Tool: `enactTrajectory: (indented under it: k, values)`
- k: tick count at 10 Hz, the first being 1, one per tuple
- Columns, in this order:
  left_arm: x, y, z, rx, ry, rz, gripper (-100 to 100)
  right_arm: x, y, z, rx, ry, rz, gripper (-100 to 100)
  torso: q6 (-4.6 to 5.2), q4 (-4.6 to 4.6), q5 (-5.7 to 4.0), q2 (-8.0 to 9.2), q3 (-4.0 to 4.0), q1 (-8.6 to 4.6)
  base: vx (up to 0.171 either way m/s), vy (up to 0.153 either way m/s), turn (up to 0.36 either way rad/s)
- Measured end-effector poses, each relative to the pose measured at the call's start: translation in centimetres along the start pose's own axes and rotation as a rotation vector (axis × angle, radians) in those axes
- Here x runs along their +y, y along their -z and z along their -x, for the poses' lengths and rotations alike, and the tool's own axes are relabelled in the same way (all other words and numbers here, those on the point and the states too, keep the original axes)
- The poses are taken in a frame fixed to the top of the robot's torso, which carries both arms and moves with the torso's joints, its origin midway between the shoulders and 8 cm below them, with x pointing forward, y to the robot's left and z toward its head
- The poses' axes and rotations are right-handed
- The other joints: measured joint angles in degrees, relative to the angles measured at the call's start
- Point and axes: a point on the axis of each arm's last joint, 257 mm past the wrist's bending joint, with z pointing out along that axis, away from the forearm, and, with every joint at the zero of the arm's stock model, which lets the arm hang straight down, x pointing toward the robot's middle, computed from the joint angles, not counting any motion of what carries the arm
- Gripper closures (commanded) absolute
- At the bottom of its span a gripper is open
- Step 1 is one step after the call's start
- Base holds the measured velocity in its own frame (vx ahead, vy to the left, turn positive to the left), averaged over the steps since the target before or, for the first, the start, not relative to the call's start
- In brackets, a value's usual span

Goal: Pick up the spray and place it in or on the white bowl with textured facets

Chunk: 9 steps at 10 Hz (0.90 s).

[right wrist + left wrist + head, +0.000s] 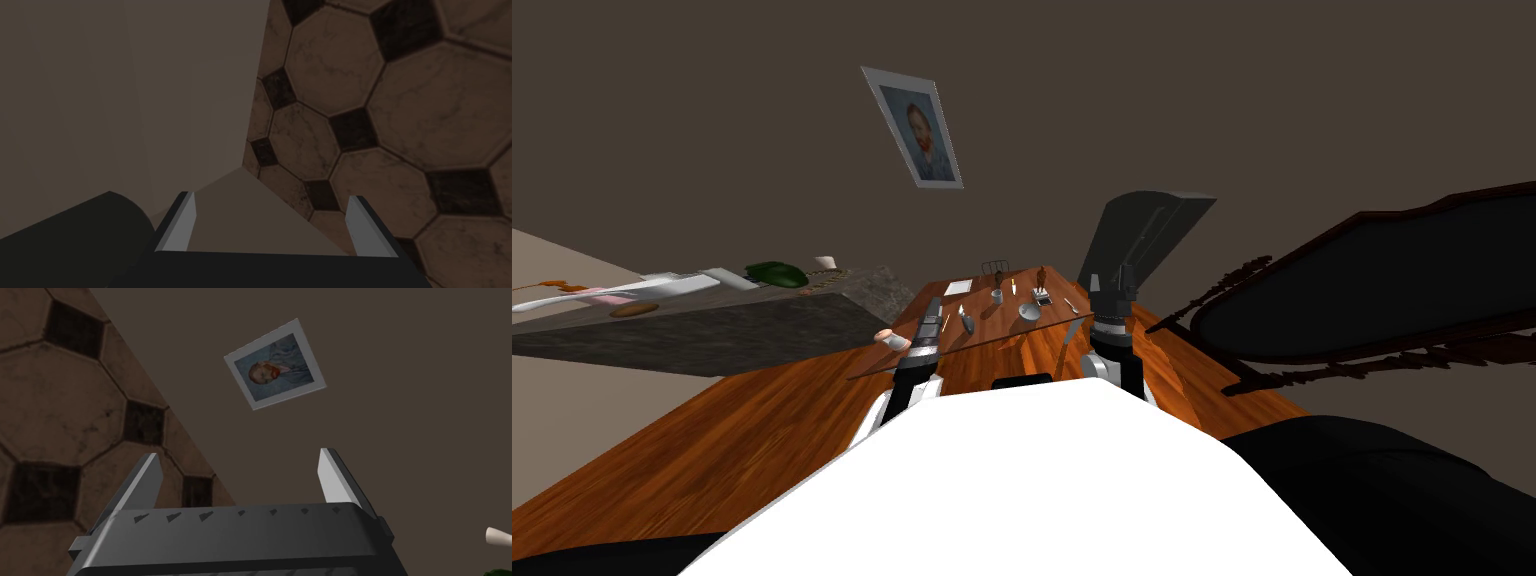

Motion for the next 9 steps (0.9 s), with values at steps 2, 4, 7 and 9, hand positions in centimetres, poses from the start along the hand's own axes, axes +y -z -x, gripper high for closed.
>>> enactTrajectory:
  k: [2, 4, 7, 9]
  values:
    - [2.2, 0.0, -0.9, 0.041, -0.046, 0.054, -100, 0.0, 0.0, 0.0, 0.0, 0.0, 0.0, 0, 0.0, 0.01, 0.0, 0.02, 0.01, -0.01, -0.09, 0.037, 0.005]
    - [4.4, 0.9, -1.9, 0.074, -0.082, 0.101, -100, 0.0, 0.0, 0.0, 0.0, 0.0, 0.0, 0, 0.0, -0.01, -0.02, -0.09, -0.04, -0.08, -0.043, 0.017, 0.002]
    - [8.3, 1.8, -2.8, 0.131, -0.147, 0.174, -100, 0.0, 0.0, 0.0, 0.0, 0.0, 0.0, 0, 0.0, -0.02, -0.02, -0.09, -0.05, -0.07, -0.066, 0.021, -0.003]
    - [10.2, 2.8, -3.4, 0.166, -0.188, 0.222, -100, 0.0, 0.0, 0.0, 0.0, 0.0, 0.0, 0, 0.0, -0.02, -0.02, -0.13, -0.06, -0.1, -0.038, 0.013, -0.005]
